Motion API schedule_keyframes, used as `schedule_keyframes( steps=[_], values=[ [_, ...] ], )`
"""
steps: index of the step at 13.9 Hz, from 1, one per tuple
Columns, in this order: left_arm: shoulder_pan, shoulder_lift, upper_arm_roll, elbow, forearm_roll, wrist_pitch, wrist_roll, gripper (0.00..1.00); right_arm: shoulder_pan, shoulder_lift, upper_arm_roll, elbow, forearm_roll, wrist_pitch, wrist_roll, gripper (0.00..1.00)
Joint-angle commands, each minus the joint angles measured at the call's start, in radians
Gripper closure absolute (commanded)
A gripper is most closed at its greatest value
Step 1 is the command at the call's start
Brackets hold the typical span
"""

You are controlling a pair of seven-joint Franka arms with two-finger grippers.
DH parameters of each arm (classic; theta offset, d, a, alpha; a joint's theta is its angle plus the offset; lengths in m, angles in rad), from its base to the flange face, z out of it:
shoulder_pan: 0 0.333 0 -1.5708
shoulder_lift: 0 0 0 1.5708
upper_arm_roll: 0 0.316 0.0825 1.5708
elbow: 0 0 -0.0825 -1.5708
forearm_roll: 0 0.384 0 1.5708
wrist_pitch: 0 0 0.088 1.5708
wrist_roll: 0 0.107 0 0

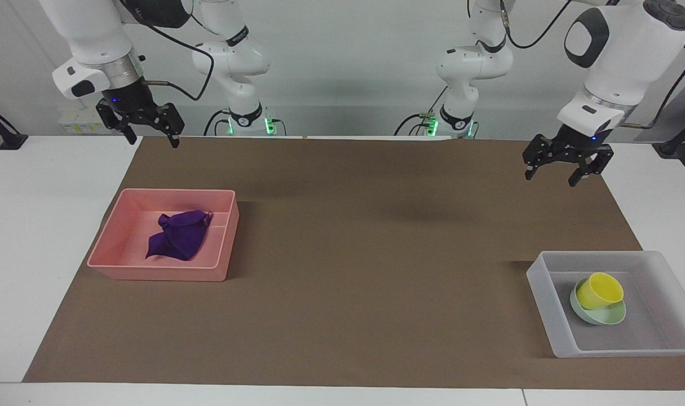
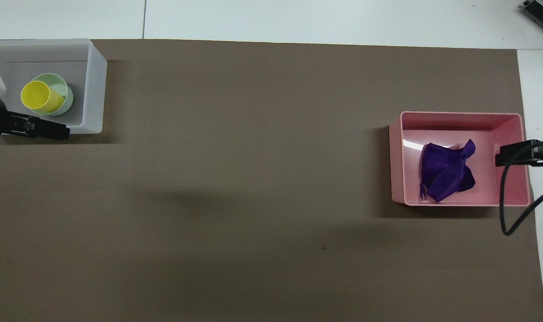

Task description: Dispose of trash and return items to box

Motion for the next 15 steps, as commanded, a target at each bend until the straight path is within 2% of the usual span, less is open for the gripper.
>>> schedule_keyframes(
  steps=[1,4,7,10,12,15],
  values=[
    [-0.008,-0.007,0.003,0.011,0.052,-0.033,-0.009,0.00,-0.007,-0.027,0.003,-0.033,-0.013,0.026,0.023,0.00],
    [-0.008,0.008,0.003,0.069,0.070,-0.074,-0.004,0.00,-0.008,-0.028,0.000,-0.036,-0.013,0.017,0.023,0.00],
    [-0.001,0.007,0.005,0.083,0.063,-0.079,-0.003,0.00,-0.007,-0.028,0.000,-0.036,-0.013,0.020,0.023,0.00],
    [0.001,0.026,0.005,0.150,0.061,-0.135,-0.004,0.00,-0.005,-0.028,0.000,-0.035,-0.013,0.022,0.023,0.00],
    [0.021,0.036,0.003,0.156,0.061,-0.152,-0.003,0.00,-0.005,-0.027,0.000,-0.035,-0.011,0.021,0.023,0.00],
    [-0.024,0.027,0.016,0.156,0.055,-0.171,-0.004,0.00,-0.004,-0.027,0.000,-0.033,-0.013,0.017,0.023,0.00]
  ],
)
